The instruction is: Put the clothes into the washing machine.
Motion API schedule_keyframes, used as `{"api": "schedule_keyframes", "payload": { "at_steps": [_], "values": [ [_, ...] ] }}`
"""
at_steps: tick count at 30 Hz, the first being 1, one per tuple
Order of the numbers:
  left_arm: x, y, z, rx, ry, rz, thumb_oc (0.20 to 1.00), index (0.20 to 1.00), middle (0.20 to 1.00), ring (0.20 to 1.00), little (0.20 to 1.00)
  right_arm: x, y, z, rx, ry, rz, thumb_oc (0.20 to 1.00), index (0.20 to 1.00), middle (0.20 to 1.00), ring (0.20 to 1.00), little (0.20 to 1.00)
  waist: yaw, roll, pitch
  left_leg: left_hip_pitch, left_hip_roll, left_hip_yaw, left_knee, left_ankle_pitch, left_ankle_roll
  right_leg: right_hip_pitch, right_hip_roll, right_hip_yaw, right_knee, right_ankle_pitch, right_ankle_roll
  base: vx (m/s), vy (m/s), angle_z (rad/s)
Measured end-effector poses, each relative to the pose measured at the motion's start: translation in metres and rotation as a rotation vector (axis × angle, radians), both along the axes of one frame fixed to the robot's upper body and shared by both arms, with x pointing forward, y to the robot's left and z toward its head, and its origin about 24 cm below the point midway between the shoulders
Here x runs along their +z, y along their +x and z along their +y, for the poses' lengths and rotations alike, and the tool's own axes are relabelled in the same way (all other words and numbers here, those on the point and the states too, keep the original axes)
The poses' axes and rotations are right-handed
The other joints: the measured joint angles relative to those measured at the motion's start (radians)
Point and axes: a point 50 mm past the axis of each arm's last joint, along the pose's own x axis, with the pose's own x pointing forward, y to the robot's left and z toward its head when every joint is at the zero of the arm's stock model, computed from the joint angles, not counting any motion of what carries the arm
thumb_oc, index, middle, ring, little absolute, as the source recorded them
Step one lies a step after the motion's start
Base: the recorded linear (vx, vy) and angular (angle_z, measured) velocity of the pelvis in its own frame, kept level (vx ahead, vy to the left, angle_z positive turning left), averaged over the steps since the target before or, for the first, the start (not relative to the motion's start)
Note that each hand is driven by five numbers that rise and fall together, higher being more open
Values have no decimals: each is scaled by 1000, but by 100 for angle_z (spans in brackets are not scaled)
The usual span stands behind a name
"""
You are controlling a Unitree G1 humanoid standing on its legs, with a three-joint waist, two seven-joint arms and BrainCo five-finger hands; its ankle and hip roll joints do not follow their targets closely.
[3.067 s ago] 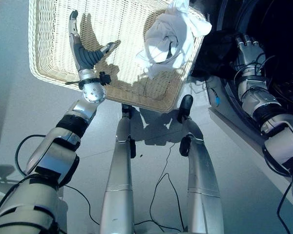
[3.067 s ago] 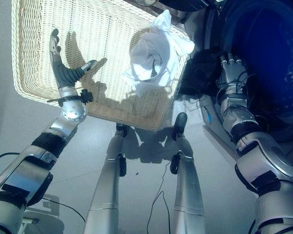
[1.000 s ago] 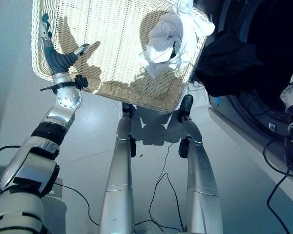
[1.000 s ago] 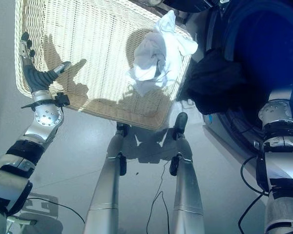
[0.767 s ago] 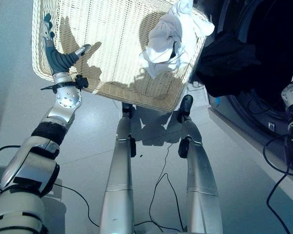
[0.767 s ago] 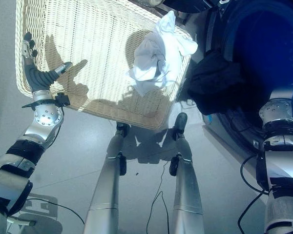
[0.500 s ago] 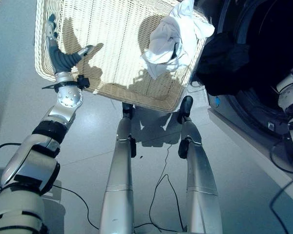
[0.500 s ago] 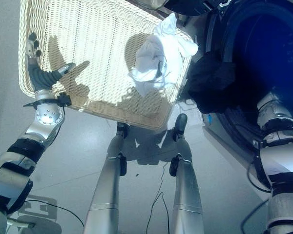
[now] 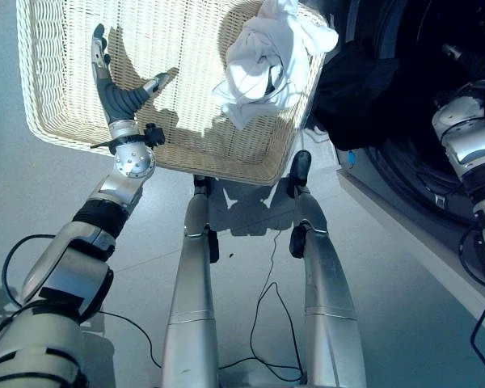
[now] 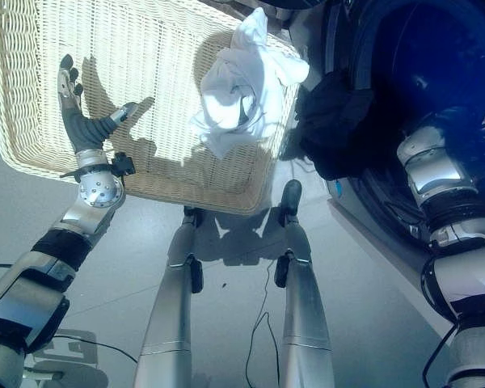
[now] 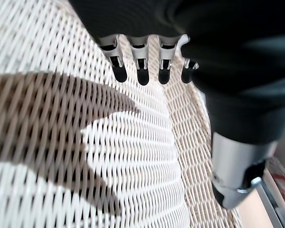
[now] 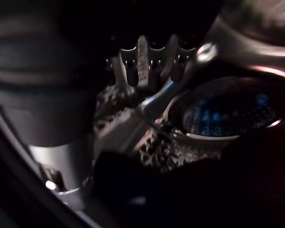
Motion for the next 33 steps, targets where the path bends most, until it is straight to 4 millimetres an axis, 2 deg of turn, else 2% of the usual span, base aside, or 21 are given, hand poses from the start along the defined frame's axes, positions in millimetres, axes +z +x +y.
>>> {"api": "schedule_keyframes", "payload": {
  "at_steps": [7,10,14,17,23,27,31,33],
  "values": [
    [-4,-5,3,19,-36,-24,1000,1000,1000,1000,1000,-28,0,19,70,-208,106,1000,1000,1000,1000,1000,-2,1,0,0,1,4,-2,-3,-4,-16,0,3,26,-20,2,0,0,0],
    [-6,-6,2,26,-24,-33,1000,1000,1000,1000,1000,-53,-2,26,104,-310,203,1000,1000,1000,1000,1000,-5,1,0,-1,7,8,-2,-5,-7,-23,3,5,34,-25,-3,2,0,-2],
    [-8,-5,-4,19,-22,-35,1000,1000,1000,1000,1000,-73,-1,28,132,-357,282,1000,1000,1000,1000,1000,-12,1,0,-2,11,8,-4,-8,-10,-27,8,6,37,-28,-6,0,-3,-1],
    [-9,-6,-4,22,-13,-33,1000,1000,1000,1000,1000,-78,1,38,163,-411,293,1000,1000,1000,1000,1000,-28,1,0,-2,14,10,-8,-9,-12,-32,11,7,39,-32,-6,0,0,0],
    [-9,-4,-9,11,-25,-38,1000,1000,1000,1000,1000,-91,6,54,207,-583,359,1000,1000,1000,1000,1000,-31,1,0,-1,19,13,-12,-10,-13,-36,15,9,41,-32,-12,0,0,0],
    [-7,-4,-9,13,-24,-41,1000,1000,1000,1000,1000,-97,11,54,193,-660,413,1000,1000,1000,1000,1000,-27,1,-1,-1,19,13,-12,-9,-14,-38,15,9,45,-33,-12,0,0,0],
    [-4,0,-6,34,-19,-35,1000,1000,1000,1000,1000,-104,22,44,106,-718,494,1000,1000,1000,1000,1000,-19,1,-1,1,19,13,-12,-7,-16,-38,15,10,48,-32,-13,0,0,0],
    [-1,0,-7,33,-18,-42,1000,1000,1000,1000,1000,-99,23,42,83,-717,479,1000,1000,1000,1000,1000,-5,1,-1,0,19,13,-12,-6,-17,-39,15,10,48,-32,-13,0,0,0]
  ]
}}
